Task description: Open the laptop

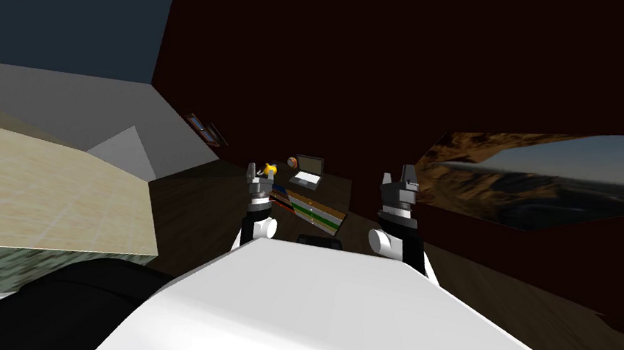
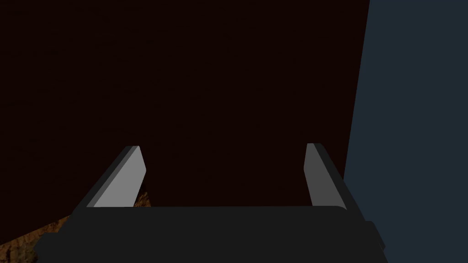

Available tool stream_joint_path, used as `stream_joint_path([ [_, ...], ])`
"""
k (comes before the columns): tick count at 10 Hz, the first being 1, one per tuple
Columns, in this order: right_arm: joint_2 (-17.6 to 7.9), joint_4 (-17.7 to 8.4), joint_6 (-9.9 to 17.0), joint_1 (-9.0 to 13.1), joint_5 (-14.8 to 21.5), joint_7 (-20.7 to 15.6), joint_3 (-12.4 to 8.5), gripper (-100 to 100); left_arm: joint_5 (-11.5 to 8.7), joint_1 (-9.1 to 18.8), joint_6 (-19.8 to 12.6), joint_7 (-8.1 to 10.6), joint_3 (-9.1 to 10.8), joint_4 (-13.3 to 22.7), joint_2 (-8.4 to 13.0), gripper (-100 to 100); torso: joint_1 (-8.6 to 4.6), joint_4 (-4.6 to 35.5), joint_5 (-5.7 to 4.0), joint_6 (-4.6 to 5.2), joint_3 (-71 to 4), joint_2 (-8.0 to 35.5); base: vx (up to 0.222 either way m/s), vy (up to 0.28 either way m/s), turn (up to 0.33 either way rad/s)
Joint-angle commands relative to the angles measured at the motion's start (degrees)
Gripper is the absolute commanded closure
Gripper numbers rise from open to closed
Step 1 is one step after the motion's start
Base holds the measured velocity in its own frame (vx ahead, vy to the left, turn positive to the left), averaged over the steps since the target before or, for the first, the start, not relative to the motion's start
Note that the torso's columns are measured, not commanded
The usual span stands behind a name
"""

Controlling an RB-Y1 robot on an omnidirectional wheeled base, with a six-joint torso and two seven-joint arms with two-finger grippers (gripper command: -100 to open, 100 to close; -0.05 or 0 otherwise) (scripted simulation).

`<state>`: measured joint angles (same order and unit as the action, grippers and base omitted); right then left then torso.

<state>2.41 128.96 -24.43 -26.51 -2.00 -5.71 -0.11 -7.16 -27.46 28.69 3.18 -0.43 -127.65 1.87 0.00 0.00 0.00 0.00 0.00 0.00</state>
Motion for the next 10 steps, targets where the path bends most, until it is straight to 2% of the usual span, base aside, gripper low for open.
stream_joint_path([
  [1,0.0,0.0,0.0,0.0,0.0,0.0,0.0,0,0.0,0.0,0.0,0.0,0.0,0.0,0.0,0,0.0,2.35,0.0,0.0,-4.67,2.32,0.0,0.0,0.0],
  [9,0.0,0.02,-0.01,0.0,0.0,0.0,0.0,0,0.0,0.0,0.01,0.0,0.0,-0.02,0.0,0,0.0,35.37,0.0,0.0,-70.73,35.39,0.0,0.0,0.0],
  [10,0.0,0.02,-0.01,0.0,0.0,0.0,0.0,0,0.52,1.32,-0.92,-0.02,0.4,1.24,2.18,-100,0.0,39.6,0.0,0.0,-79.19,39.62,0.012,0.04,-0.08],
])
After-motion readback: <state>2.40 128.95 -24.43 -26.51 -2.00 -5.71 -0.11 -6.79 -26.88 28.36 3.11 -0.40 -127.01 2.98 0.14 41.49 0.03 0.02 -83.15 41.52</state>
